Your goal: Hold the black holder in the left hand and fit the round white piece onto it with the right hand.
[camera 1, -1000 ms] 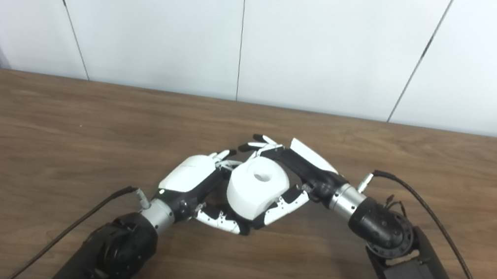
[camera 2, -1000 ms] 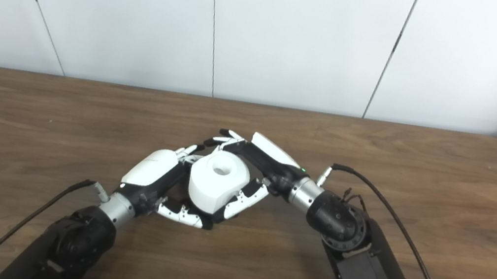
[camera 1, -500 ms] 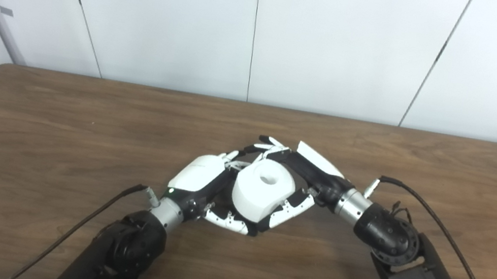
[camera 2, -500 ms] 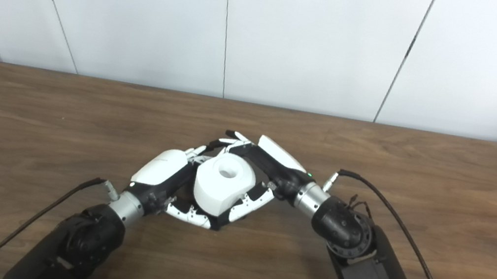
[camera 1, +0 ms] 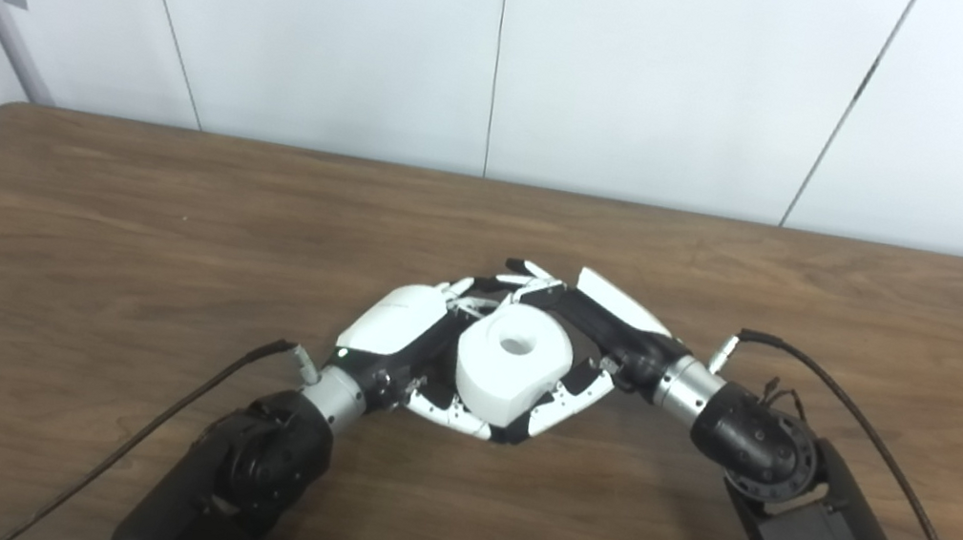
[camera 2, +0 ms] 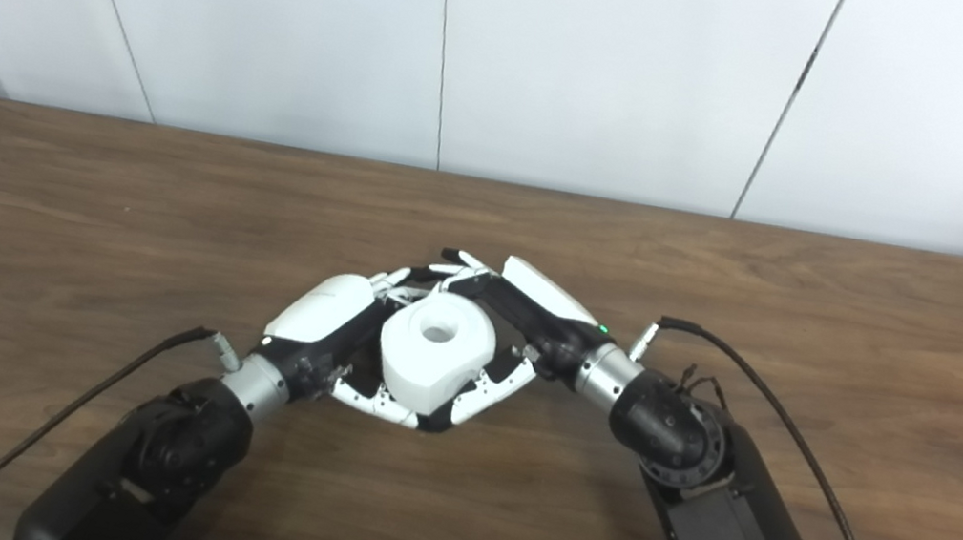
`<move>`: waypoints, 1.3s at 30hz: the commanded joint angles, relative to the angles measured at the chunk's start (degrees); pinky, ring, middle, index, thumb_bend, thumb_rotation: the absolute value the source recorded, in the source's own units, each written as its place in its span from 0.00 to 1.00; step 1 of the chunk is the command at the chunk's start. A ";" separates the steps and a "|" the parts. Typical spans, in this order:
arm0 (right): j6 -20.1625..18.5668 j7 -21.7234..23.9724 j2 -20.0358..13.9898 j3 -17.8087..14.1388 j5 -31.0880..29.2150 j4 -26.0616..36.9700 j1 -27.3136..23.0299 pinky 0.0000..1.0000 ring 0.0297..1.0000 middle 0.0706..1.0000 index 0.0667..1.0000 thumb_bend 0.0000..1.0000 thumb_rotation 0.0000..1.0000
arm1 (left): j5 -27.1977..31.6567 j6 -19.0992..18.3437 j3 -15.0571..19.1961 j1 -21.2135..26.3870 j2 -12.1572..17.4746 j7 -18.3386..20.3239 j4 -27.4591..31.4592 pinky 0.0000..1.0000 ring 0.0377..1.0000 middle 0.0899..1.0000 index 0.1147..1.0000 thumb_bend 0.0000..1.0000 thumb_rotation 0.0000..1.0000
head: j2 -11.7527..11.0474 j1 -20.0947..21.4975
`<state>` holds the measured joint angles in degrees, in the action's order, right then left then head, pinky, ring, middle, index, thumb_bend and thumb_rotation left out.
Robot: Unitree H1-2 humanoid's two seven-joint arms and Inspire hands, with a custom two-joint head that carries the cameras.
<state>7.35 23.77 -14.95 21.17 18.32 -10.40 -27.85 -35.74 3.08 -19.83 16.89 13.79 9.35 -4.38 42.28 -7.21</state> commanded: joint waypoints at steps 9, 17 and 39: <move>-0.10 0.03 -2.49 -0.56 1.54 0.87 0.17 1.00 1.00 0.87 0.44 0.53 0.14 | 1.09 1.20 1.51 0.87 0.13 -0.81 2.26 1.00 1.00 0.85 0.41 0.52 0.05 | 0.41 0.19; -0.76 0.56 -3.22 0.16 2.13 1.08 1.18 1.00 1.00 0.88 0.44 0.53 0.14 | 1.27 1.34 1.94 0.77 0.25 -0.70 2.54 1.00 1.00 0.86 0.41 0.52 0.05 | 0.59 0.15; -3.01 1.24 -4.50 0.59 3.92 4.96 2.45 1.00 1.00 1.00 0.87 1.00 0.25 | 0.49 -0.17 2.55 0.89 0.43 0.41 4.00 1.00 1.00 0.86 0.41 0.52 0.05 | 1.15 0.18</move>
<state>3.78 25.46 -19.33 22.31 22.07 -6.18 -24.42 -35.41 2.74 -17.78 16.41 13.94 10.18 -2.94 43.42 -6.94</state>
